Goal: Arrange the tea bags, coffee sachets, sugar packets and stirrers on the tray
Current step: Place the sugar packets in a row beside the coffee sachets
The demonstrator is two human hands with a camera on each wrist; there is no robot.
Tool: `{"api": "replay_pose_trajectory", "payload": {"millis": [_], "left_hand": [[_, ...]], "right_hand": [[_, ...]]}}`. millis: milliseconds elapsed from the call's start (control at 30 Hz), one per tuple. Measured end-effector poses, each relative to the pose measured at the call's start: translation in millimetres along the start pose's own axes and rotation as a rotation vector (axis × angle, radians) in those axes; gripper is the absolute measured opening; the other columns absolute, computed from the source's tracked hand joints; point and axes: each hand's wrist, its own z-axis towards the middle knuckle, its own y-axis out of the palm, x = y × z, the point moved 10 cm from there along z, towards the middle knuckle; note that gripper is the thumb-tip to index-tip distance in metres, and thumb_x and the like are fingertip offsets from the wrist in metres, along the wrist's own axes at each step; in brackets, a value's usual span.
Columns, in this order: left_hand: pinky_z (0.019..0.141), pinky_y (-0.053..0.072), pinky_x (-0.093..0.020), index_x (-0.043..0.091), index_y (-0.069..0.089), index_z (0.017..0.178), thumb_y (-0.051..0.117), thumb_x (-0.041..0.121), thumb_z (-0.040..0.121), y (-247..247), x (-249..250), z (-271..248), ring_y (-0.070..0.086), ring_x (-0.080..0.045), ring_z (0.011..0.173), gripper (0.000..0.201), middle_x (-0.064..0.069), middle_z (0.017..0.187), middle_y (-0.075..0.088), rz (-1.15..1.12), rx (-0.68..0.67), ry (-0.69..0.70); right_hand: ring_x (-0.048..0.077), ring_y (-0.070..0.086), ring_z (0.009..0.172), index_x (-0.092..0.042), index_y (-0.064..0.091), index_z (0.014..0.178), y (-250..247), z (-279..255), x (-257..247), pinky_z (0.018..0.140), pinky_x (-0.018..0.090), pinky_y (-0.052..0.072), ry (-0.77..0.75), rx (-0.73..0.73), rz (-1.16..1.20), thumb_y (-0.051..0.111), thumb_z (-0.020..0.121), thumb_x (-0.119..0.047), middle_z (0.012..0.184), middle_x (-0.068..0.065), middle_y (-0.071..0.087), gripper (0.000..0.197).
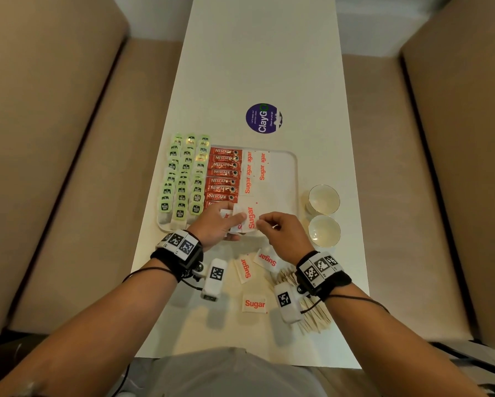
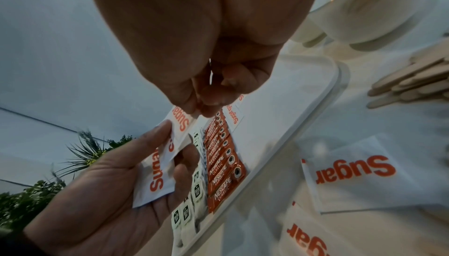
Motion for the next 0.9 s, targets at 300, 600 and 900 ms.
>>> {"api": "replay_pose_trajectory", "payload": {"millis": [300, 600, 900], "left_hand": [[0.069, 0.061, -0.035, 0.016, 0.064, 0.102, 0.069, 0.012, 0.094, -15.6, -6.6, 18.5, 0.073, -0.025, 0.08, 0.01, -0.011, 0.106, 0.073, -0.018, 0.08, -0.039], [0.078, 0.062, -0.044, 0.016, 0.064, 0.098, 0.069, 0.011, 0.094, -28.0, -15.3, 35.6, 0.071, -0.021, 0.086, 0.008, -0.007, 0.103, 0.072, -0.004, 0.132, -0.081], [0.067, 0.063, -0.035, 0.015, 0.066, 0.099, 0.068, 0.011, 0.094, -31.6, -15.6, 47.0, 0.072, -0.023, 0.087, 0.006, -0.009, 0.106, 0.073, -0.014, 0.136, -0.098]], "right_hand": [[0.005, 0.059, 0.07, -0.015, 0.073, 0.092, -4.8, 24.9, 15.4, 0.069, 0.022, 0.046, 0.092, 0.025, -0.035, 0.065, 0.098, -0.025, 0.081, -0.009, 0.068, 0.014], [0.029, 0.071, 0.093, -0.007, 0.075, 0.09, -27.1, 89.2, 25.4, 0.084, 0.039, 0.059, 0.235, 0.142, -0.169, 0.056, 0.099, -0.018, 0.097, 0.011, 0.076, 0.024], [0.018, 0.056, 0.058, -0.012, 0.057, 0.054, -25.6, 122.7, 28.1, 0.065, 0.028, 0.049, 0.287, 0.121, -0.323, 0.058, 0.094, -0.013, 0.059, 0.001, 0.058, 0.04]]}}
